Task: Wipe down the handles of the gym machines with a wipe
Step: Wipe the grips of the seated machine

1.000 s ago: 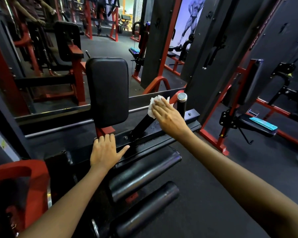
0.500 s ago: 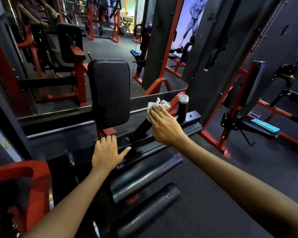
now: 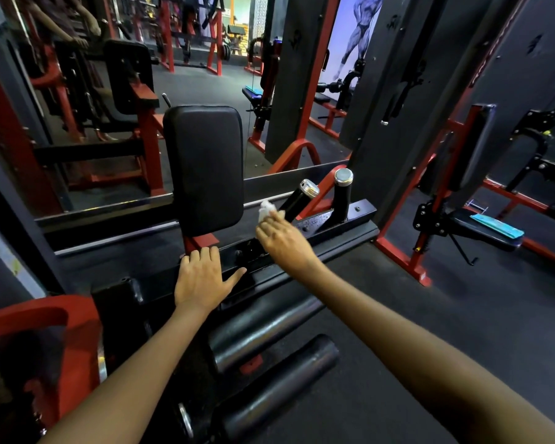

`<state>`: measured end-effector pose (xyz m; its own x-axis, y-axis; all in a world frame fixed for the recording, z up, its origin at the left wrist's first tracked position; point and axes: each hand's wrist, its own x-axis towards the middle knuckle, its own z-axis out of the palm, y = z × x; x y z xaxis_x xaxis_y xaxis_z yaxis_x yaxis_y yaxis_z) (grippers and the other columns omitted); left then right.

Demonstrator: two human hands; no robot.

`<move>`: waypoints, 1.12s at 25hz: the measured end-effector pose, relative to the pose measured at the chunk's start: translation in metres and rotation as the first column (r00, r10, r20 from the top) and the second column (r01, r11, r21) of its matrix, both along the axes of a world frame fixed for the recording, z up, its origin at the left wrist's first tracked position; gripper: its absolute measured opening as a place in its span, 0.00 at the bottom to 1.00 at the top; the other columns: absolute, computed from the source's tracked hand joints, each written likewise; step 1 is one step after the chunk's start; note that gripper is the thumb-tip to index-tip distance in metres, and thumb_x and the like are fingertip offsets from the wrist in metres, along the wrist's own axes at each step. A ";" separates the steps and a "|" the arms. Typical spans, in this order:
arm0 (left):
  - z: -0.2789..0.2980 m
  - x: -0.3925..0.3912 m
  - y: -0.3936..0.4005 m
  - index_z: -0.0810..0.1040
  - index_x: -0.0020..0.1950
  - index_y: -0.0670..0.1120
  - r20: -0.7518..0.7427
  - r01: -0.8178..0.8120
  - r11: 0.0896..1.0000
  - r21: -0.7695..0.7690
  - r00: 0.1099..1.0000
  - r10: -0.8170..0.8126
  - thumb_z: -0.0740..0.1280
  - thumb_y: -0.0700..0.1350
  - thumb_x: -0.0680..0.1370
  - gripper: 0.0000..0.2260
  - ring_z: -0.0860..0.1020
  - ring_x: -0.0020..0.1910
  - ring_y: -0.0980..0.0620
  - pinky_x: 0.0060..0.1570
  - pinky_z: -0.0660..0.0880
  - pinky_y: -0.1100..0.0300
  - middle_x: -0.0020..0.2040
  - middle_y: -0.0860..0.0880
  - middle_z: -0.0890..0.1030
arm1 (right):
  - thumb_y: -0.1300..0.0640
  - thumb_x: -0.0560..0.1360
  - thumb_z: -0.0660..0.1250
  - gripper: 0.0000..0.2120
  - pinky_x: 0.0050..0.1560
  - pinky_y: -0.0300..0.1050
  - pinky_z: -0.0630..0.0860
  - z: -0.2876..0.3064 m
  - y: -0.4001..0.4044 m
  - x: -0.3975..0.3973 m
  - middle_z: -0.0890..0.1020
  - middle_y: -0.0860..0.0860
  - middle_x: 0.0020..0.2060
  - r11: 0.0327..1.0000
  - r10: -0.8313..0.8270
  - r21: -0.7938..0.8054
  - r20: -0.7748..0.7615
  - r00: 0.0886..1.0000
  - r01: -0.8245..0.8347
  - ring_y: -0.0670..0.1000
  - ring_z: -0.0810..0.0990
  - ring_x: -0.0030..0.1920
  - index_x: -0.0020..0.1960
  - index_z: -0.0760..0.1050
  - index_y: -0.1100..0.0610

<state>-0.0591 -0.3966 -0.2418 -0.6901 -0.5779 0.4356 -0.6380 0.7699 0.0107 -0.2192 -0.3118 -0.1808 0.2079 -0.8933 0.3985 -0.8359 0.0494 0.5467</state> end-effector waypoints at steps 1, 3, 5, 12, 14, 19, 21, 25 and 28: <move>0.000 0.000 0.000 0.75 0.42 0.39 0.000 0.003 1.000 0.003 1.000 -0.003 0.48 0.69 0.74 0.34 0.76 0.34 0.43 0.36 0.72 0.51 0.35 0.42 0.77 | 0.66 0.68 0.60 0.07 0.59 0.53 0.73 -0.004 -0.004 0.007 0.78 0.56 0.31 0.999 0.022 0.044 -0.014 1.000 -0.021 0.57 0.80 0.37 0.36 0.77 0.61; 0.000 0.000 0.000 0.75 0.42 0.39 0.001 0.009 1.000 0.010 1.000 -0.009 0.48 0.69 0.74 0.34 0.76 0.34 0.43 0.36 0.73 0.50 0.35 0.42 0.77 | 0.65 0.66 0.62 0.06 0.58 0.54 0.73 -0.002 -0.006 0.007 0.79 0.54 0.31 0.994 0.056 0.101 -0.070 0.996 -0.049 0.57 0.80 0.37 0.35 0.78 0.60; 0.000 0.000 0.000 0.75 0.42 0.39 0.009 0.006 1.000 0.009 1.000 -0.006 0.48 0.69 0.74 0.34 0.76 0.34 0.43 0.36 0.73 0.49 0.36 0.42 0.77 | 0.63 0.67 0.57 0.13 0.62 0.54 0.71 0.009 -0.001 -0.004 0.81 0.54 0.34 0.993 0.091 0.086 -0.072 0.993 -0.085 0.57 0.81 0.41 0.39 0.81 0.61; 0.001 0.000 0.000 0.75 0.42 0.39 0.008 -0.002 1.000 0.001 1.000 0.002 0.49 0.68 0.73 0.33 0.76 0.34 0.43 0.36 0.72 0.51 0.35 0.42 0.76 | 0.63 0.70 0.54 0.18 0.58 0.52 0.74 0.064 0.036 -0.047 0.83 0.57 0.46 0.961 0.145 -0.229 -0.060 0.988 -0.155 0.57 0.81 0.52 0.49 0.82 0.64; 0.002 0.000 0.000 0.75 0.42 0.38 0.013 0.001 1.000 -0.002 1.000 -0.001 0.50 0.68 0.73 0.33 0.76 0.34 0.43 0.35 0.72 0.52 0.35 0.42 0.76 | 0.65 0.70 0.54 0.19 0.58 0.52 0.75 0.060 0.037 -0.043 0.82 0.60 0.50 0.941 0.109 -0.322 0.012 0.994 -0.099 0.59 0.80 0.56 0.52 0.80 0.67; 0.002 0.000 0.002 0.75 0.42 0.38 0.025 -0.005 1.000 0.003 1.000 0.005 0.51 0.68 0.73 0.33 0.76 0.34 0.42 0.34 0.72 0.52 0.35 0.42 0.77 | 0.73 0.72 0.61 0.14 0.52 0.36 0.73 0.044 0.035 -0.026 0.82 0.54 0.46 0.724 0.238 -0.515 0.810 0.535 0.458 0.42 0.79 0.45 0.54 0.79 0.66; 0.002 0.000 0.001 0.75 0.42 0.39 0.027 -0.006 1.000 0.011 1.000 0.005 0.50 0.68 0.73 0.33 0.76 0.35 0.43 0.35 0.72 0.52 0.35 0.42 0.77 | 0.68 0.75 0.61 0.08 0.40 0.37 0.71 0.023 0.032 -0.009 0.78 0.47 0.31 0.691 0.332 -0.405 0.913 0.235 0.599 0.36 0.74 0.31 0.45 0.80 0.64; 0.003 -0.001 0.002 0.76 0.43 0.38 0.047 -0.016 1.000 0.011 0.999 0.015 0.50 0.69 0.73 0.34 0.77 0.35 0.43 0.35 0.72 0.52 0.36 0.43 0.77 | 0.49 0.78 0.62 0.15 0.42 0.51 0.71 0.009 0.025 0.007 0.74 0.54 0.29 0.754 0.534 -0.311 0.803 -0.265 0.578 0.51 0.72 0.35 0.34 0.77 0.51; 0.003 0.000 0.003 0.75 0.43 0.39 0.051 -0.025 1.000 0.005 0.998 0.025 0.49 0.69 0.73 0.34 0.77 0.35 0.43 0.35 0.72 0.52 0.36 0.43 0.77 | 0.59 0.79 0.62 0.09 0.48 0.44 0.74 0.028 0.014 -0.010 0.79 0.52 0.40 0.647 0.682 -0.299 0.638 -0.357 0.701 0.47 0.75 0.42 0.51 0.81 0.59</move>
<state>-0.0596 -0.3939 -0.2393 -0.6968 -0.5975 0.3967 -0.6568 0.7538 -0.0184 -0.2291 -0.2977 -0.1533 -0.9465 -0.3006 0.1176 -0.0045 -0.3518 -0.9360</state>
